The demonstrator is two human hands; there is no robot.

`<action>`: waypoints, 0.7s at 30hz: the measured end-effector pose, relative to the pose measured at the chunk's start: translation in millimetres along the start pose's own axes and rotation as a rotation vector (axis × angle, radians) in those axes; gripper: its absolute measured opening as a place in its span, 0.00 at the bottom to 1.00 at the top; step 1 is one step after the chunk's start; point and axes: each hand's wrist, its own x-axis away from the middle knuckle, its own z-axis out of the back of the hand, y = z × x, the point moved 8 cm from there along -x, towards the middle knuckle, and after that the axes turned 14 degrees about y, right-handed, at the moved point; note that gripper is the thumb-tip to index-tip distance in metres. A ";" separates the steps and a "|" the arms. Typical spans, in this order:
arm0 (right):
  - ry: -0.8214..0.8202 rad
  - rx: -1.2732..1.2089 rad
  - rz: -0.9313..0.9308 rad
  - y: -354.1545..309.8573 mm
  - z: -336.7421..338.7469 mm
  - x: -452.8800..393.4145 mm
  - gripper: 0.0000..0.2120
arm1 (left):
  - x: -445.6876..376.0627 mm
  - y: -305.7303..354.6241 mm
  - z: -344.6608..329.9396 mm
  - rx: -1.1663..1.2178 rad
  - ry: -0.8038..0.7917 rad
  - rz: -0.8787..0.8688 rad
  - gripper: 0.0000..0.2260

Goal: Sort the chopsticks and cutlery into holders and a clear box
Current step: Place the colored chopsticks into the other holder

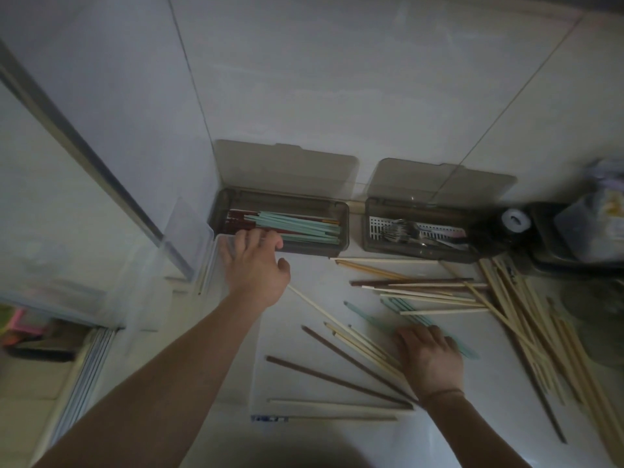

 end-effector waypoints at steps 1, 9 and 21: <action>0.005 0.018 0.044 -3.0 1.4 -3.1 0.11 | -0.1 0.4 0.1 -0.002 0.002 -0.002 0.12; 0.027 -0.175 -0.103 -22.1 14.6 -41.4 0.14 | 0.8 1.6 2.2 0.006 0.002 -0.001 0.12; -0.169 -0.516 -0.112 -109.0 -43.6 -186.7 0.31 | 0.7 1.2 7.4 0.023 0.002 -0.008 0.13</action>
